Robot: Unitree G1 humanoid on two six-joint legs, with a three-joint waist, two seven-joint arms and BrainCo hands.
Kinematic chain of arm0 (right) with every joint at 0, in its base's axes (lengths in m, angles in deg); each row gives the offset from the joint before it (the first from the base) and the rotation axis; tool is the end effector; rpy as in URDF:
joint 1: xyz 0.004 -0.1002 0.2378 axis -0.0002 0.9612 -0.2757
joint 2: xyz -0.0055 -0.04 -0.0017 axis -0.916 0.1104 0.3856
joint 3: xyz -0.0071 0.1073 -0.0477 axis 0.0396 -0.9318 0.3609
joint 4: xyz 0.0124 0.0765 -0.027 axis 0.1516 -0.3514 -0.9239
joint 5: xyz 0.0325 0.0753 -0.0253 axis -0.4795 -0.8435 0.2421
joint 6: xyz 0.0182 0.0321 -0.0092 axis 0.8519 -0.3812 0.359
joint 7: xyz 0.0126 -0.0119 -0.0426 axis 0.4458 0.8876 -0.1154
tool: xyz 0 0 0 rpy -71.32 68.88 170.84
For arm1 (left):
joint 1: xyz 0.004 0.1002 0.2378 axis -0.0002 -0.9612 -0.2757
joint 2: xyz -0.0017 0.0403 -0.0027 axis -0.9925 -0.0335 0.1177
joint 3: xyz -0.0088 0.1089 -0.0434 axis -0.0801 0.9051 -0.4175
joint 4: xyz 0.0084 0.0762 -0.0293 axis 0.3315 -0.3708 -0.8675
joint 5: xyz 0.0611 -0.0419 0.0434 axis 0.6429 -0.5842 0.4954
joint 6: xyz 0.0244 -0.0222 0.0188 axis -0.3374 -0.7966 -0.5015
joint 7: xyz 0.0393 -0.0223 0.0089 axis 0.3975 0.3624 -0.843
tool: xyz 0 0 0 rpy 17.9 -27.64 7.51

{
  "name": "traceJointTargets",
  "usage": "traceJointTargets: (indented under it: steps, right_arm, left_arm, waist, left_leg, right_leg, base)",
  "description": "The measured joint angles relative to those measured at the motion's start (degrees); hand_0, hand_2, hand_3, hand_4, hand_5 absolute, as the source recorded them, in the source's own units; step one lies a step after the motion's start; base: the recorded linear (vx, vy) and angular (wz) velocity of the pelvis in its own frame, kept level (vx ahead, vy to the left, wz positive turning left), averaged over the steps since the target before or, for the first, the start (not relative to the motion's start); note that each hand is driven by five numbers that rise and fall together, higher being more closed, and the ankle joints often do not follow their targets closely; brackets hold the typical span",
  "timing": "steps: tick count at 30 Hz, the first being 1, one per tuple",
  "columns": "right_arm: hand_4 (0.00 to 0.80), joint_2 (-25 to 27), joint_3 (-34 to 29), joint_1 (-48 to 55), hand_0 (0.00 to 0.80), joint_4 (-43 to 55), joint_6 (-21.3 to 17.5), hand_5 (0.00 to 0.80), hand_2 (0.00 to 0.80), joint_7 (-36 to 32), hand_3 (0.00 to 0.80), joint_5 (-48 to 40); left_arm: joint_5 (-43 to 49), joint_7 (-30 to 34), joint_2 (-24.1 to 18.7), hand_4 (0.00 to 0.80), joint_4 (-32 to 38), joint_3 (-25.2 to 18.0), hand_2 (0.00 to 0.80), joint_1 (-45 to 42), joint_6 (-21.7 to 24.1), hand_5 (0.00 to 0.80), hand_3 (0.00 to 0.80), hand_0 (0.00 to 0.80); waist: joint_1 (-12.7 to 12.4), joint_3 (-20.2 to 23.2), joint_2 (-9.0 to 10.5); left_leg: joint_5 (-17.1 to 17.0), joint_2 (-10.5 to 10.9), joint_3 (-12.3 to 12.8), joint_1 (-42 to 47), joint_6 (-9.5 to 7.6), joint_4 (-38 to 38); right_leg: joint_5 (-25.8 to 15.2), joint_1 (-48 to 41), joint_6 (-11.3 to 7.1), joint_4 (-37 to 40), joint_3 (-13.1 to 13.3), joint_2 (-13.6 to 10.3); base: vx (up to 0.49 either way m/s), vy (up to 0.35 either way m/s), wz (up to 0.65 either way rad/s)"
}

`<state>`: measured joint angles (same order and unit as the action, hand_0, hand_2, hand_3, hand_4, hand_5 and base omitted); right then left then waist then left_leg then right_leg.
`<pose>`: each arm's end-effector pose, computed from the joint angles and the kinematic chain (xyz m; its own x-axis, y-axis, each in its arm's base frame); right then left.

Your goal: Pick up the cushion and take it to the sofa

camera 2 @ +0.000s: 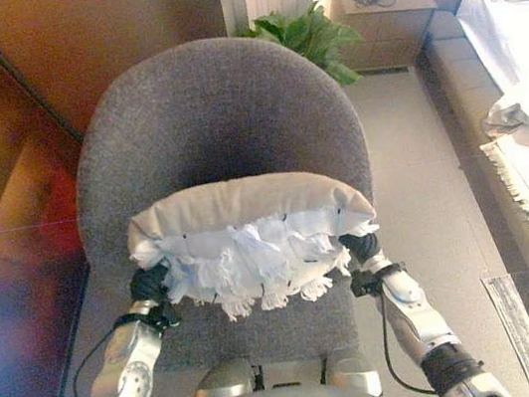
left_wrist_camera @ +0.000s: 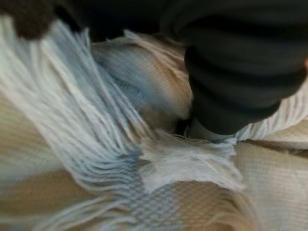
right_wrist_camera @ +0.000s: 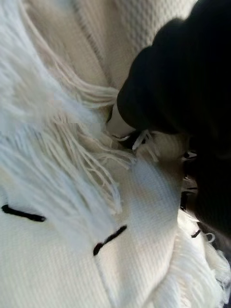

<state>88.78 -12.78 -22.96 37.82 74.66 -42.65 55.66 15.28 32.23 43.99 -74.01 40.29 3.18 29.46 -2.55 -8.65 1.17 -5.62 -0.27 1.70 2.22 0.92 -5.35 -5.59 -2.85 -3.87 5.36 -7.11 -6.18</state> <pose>0.1643 -0.1891 -0.0293 0.9263 0.1780 -0.3320 -0.1353 0.9797 0.1478 0.1503 0.2070 -0.0358 0.9135 0.0518 -0.4036 -0.1311 0.9764 -0.1714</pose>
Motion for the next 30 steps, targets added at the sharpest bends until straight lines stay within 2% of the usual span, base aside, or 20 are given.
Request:
traceJointTargets:
  steps: [9,13,18,19,20,21,22,25,30]
  right_arm:
    - [0.8,-1.69,2.35,-22.11,0.8,-21.24,7.52,0.8,0.8,2.06,0.8,-2.54]
    - [0.8,-1.54,3.7,-31.52,0.8,-30.8,7.84,0.8,0.8,1.64,0.8,-5.45]
    - [0.8,-1.52,3.69,-40.52,0.8,-39.75,8.19,0.8,0.8,-2.05,0.8,-7.38]
    - [0.8,-1.4,3.69,-42.72,0.8,-41.24,8.82,0.8,0.8,-2.67,0.8,-7.38]
    - [0.8,-1.21,3.66,-45.79,0.8,-43.9,9.59,0.8,0.8,-3.69,0.8,-7.34]
    - [0.251,-1.01,3.64,-48.55,0.251,-46.05,10.41,0.251,0.251,-4.16,0.251,-7.32]
    - [0.0,-0.75,3.64,-50.77,0.0,-47.56,10.86,0.0,0.0,-4.17,0.0,-7.14]
    - [0.0,0.23,3.84,-55.99,0.0,-49.32,11.8,0.0,0.0,-2.64,0.0,-6.19]
    - [0.0,1.66,3.8,-59.63,0.0,-47.75,9.99,0.0,0.0,1.11,0.0,-5.28]
  left_arm:
    - [2.06,-8.39,5.07,0.8,-16.61,1.85,0.8,18.51,-2.18,0.8,0.8,0.8]
    - [2.01,-9.82,5.29,0.8,-23.79,4.37,0.8,27.56,-1.91,0.8,0.8,0.8]
    - [1.95,-10.13,5.79,0.8,-32.11,5.22,0.8,37.13,-1.75,0.8,0.8,0.8]
    - [1.76,-9.97,5.82,0.7,-33.59,5.21,0.7,39.34,-1.86,0.7,0.7,0.7]
    - [1.03,-9.18,5.84,0.417,-36.09,5.18,0.417,42.43,-2.21,0.417,0.417,0.417]
    - [0.53,-8.55,5.8,0.0,-38.16,5.11,0.0,45.24,-3.02,0.0,0.0,0.0]
    - [-0.24,-7.91,5.63,0.0,-39.53,5.13,0.0,47.65,-4.09,0.0,0.0,0.0]
    - [-1.03,-7.15,4.74,0.0,-42.71,5.25,0.0,54.12,-6.91,0.0,0.0,0.0]
    - [-3.82,-7.5,1.37,0.0,-42.77,5.6,0.0,58.78,-7.15,0.0,0.0,0.0]
  waist:
    - [0.11,-0.12,-1.49]
    - [0.19,-0.22,-2.26]
    - [0.19,-3.13,-3.02]
    - [0.23,-4.02,-3.0]
    - [0.31,-5.09,-3.0]
    - [0.29,-5.97,-2.94]
    - [0.28,-6.67,-2.95]
    - [0.44,-9.01,-2.6]
    - [1.65,-12.07,-2.4]
  left_leg:
    - [-0.63,0.03,-0.37,-1.18,0.17,0.31]
    - [-1.96,-0.16,-1.33,-5.73,0.4,0.39]
    - [-2.58,-0.54,-1.8,-7.71,0.96,0.37]
    - [-2.81,-0.67,-1.83,-8.34,1.09,0.38]
    - [-3.11,-0.81,-1.91,-9.01,1.22,0.39]
    - [-3.29,-0.93,-1.92,-9.57,1.31,0.38]
    - [-3.44,-1.04,-1.95,-10.08,1.36,0.39]
    - [-3.68,-1.17,-2.02,-10.87,1.31,0.39]
    - [-3.85,-0.87,-2.01,-12.12,1.08,0.35]
  right_leg:
    - [-0.57,0.71,-0.05,0.07,-0.73,0.07]
    - [-1.56,4.76,0.32,0.04,-1.41,0.35]
    - [-1.91,6.58,0.39,0.03,-1.59,0.91]
    - [-2.14,7.23,0.53,-0.02,-1.58,0.97]
    - [-2.36,7.82,0.67,-0.12,-1.67,1.08]
    - [-2.57,8.36,0.8,-0.15,-1.71,1.21]
    - [-2.67,8.81,0.86,-0.2,-1.81,1.31]
    - [-2.86,9.45,1.12,-0.22,-1.98,1.65]
    - [-3.01,10.45,1.15,-0.23,-1.97,1.4]
  base:
    - [-0.073,0.006,0.02]
    - [-0.191,0.009,0.1]
    - [-0.077,0.011,0.03]
    - [-0.06,0.01,0.02]
    - [-0.032,0.013,0.02]
    - [-0.014,0.021,0.04]
    - [-0.028,0.024,0.03]
    - [-0.029,0.053,0.04]
    - [0.008,0.051,0.05]
